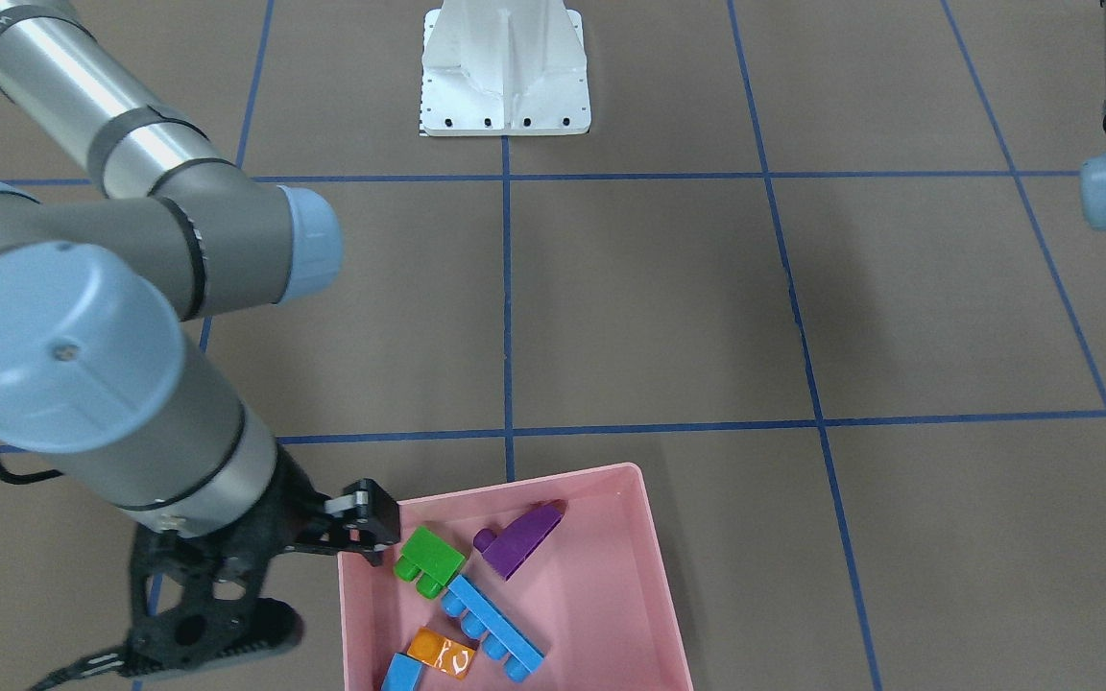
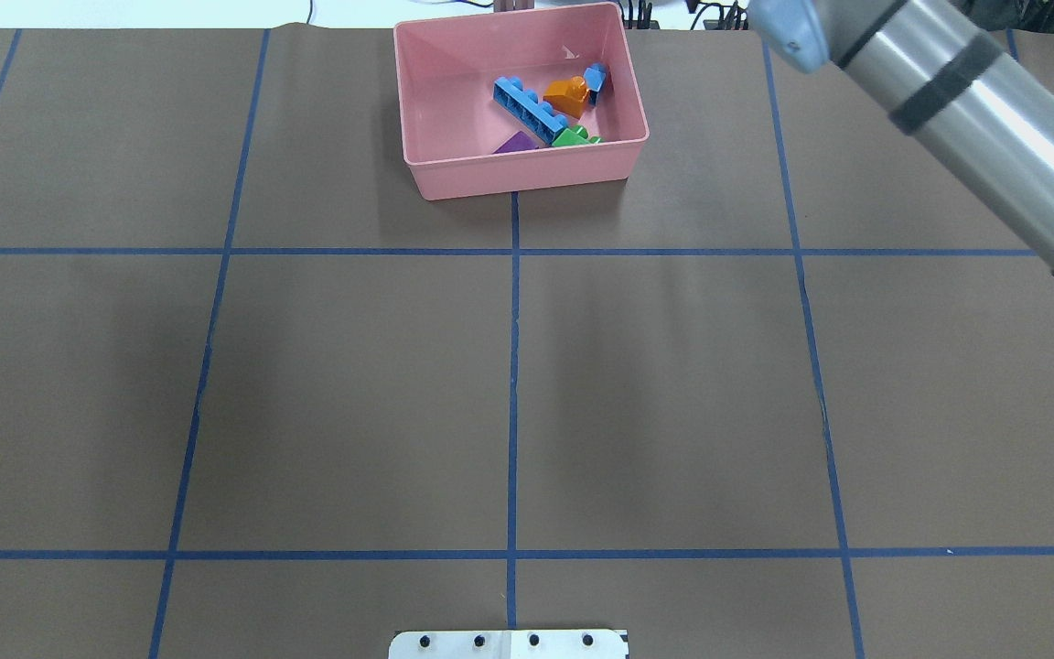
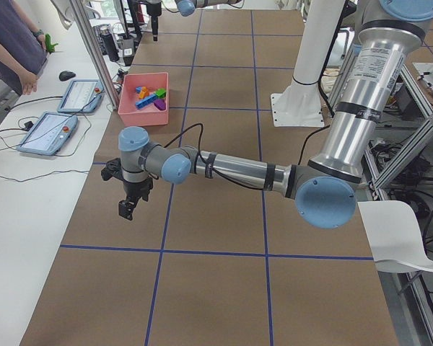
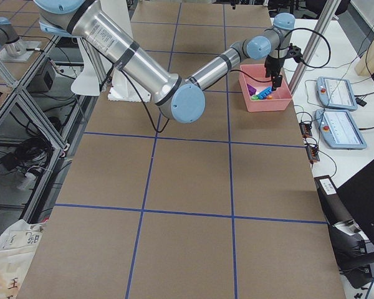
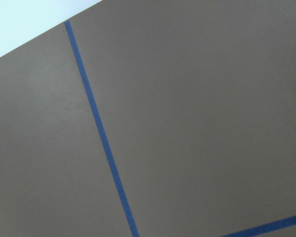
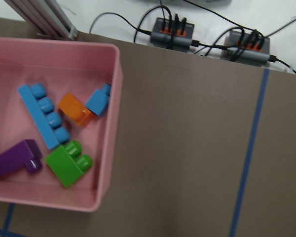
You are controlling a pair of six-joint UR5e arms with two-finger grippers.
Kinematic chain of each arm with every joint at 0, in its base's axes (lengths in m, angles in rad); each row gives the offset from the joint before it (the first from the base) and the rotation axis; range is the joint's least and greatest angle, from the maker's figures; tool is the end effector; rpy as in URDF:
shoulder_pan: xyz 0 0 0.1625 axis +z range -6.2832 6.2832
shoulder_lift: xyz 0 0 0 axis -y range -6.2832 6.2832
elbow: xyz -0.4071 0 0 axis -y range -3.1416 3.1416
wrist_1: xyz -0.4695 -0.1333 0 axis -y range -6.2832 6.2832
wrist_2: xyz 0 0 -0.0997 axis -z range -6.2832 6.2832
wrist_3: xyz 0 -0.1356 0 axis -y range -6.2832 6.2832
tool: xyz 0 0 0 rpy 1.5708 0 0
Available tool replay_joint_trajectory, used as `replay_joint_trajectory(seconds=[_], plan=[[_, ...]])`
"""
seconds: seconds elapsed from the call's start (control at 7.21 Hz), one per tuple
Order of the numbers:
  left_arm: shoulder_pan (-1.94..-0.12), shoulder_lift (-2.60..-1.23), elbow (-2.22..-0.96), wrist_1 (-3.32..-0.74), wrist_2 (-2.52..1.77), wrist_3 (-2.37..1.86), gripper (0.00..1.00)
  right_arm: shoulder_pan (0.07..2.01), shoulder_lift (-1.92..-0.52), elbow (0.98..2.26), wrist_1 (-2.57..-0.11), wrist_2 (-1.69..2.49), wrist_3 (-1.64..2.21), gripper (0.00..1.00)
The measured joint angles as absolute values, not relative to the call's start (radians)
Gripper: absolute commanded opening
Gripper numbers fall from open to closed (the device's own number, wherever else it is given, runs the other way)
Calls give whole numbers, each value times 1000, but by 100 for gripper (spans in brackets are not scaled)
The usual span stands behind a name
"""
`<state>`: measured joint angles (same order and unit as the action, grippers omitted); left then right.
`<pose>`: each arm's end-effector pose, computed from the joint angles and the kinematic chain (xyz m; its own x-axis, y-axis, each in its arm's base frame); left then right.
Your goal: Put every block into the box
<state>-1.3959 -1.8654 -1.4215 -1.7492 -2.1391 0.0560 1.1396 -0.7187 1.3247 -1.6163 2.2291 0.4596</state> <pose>0.0648 -0.7132 0.5607 0.7897 0.3670 -0.4916 -0.2095 0.9145 0.3462 -0.3027 -0.7785 0.2010 0.6793 -0.2198 0.7002 0.0588 0.9673 0.2466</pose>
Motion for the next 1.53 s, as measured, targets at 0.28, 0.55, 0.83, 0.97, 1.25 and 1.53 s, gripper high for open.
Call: replay_joint_trajectory(seconds=[0.28, 0.55, 0.83, 0.97, 1.25, 1.53], plan=[[-1461, -1850, -1427, -1675, -2193, 176, 100, 1235, -967, 1467, -1645, 2281, 254, 100], [-1528, -1772, -1451, -1670, -2300, 197, 100, 1326, -1158, 1500, -1622, 2361, 163, 100], [-1543, -1691, -1452, -1710, -2255, 199, 100, 1362, -1306, 1493, -1523, 2340, 142, 100], [-1544, -1666, -1451, -1731, -2235, 191, 100, 1369, -1341, 1491, -1501, 2300, 134, 100], [-1547, -1654, -1475, -1696, -2229, 175, 100, 1403, -1397, 1495, -1491, 2287, 132, 100], [-1548, -1637, -1583, -1567, -2241, 151, 100, 1459, -1453, 1507, -1487, 2342, 130, 100]])
